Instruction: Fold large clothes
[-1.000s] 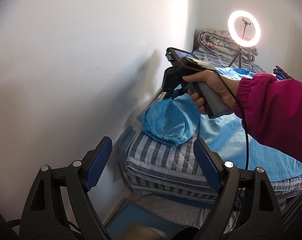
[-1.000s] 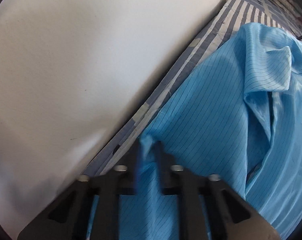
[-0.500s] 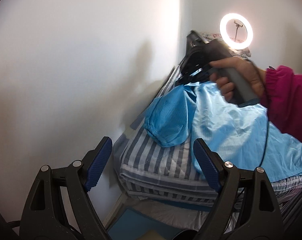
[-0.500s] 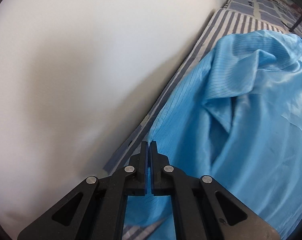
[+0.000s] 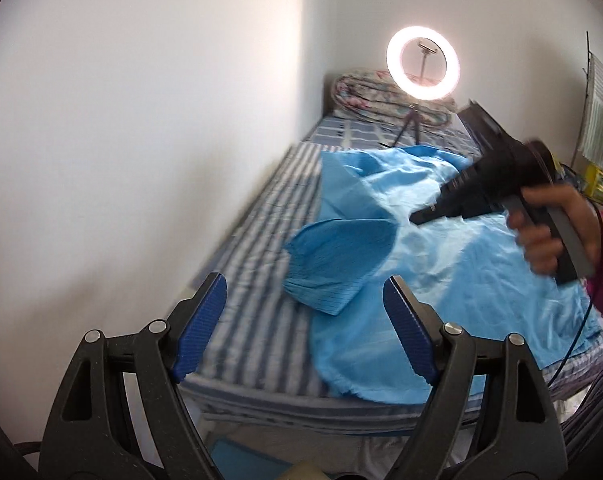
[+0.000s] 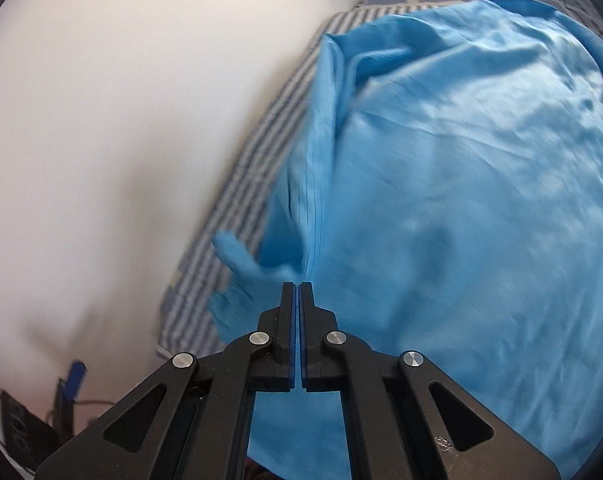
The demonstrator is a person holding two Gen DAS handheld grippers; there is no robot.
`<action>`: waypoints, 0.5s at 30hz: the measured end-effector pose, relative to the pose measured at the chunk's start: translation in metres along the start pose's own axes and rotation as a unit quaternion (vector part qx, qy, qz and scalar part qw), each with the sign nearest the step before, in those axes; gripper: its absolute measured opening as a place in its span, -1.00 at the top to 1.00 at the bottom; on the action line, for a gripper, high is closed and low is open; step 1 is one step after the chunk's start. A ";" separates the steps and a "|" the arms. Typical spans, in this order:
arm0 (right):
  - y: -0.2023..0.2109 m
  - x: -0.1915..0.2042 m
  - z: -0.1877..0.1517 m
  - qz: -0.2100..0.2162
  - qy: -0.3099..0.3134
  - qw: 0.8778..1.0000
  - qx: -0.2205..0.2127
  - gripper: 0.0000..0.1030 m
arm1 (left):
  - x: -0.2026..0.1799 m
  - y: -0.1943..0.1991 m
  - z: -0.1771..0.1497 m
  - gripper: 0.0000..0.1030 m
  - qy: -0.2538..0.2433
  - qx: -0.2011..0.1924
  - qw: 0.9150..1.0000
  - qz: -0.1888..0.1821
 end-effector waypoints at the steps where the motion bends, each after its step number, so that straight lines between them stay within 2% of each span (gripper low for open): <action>1: 0.000 -0.018 0.000 -0.003 -0.002 1.000 0.005 1.00 | -0.003 -0.006 0.001 -0.62 0.001 0.007 1.000 -0.008; 6: 0.004 -0.052 -0.013 -0.006 0.001 1.000 0.005 1.00 | -0.008 -0.026 0.006 -0.63 0.008 0.025 1.000 -0.010; 10: 0.025 -0.033 -0.009 -0.011 0.021 1.000 -0.009 0.99 | -0.008 -0.038 0.007 -0.63 0.003 0.035 0.999 -0.005; 12: 0.023 -0.025 0.004 -0.011 0.036 0.999 -0.017 0.92 | -0.006 -0.043 0.007 -0.63 0.006 0.040 0.999 -0.005; 13: 0.015 -0.026 0.010 -0.011 0.042 0.999 -0.019 0.72 | -0.003 -0.045 0.008 -0.63 0.009 0.043 0.999 -0.006; 14: 0.011 -0.023 0.016 -0.012 0.048 0.999 -0.019 0.40 | 0.001 -0.049 0.008 -0.63 0.014 0.048 0.999 -0.007; 15: 0.007 -0.019 0.022 -0.013 0.054 0.998 -0.022 0.28 | 0.004 -0.052 0.008 -0.64 0.018 0.052 0.998 -0.009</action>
Point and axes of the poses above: each gripper's, at about its wrist camera, not at the fingertips, and y roughly against the way its jaws point, x to its left, z to its top, the point moved 6 cm from there along -y, roughly the way its jaws point, and after that the axes turned 5 degrees about y, right-handed, at the moved point
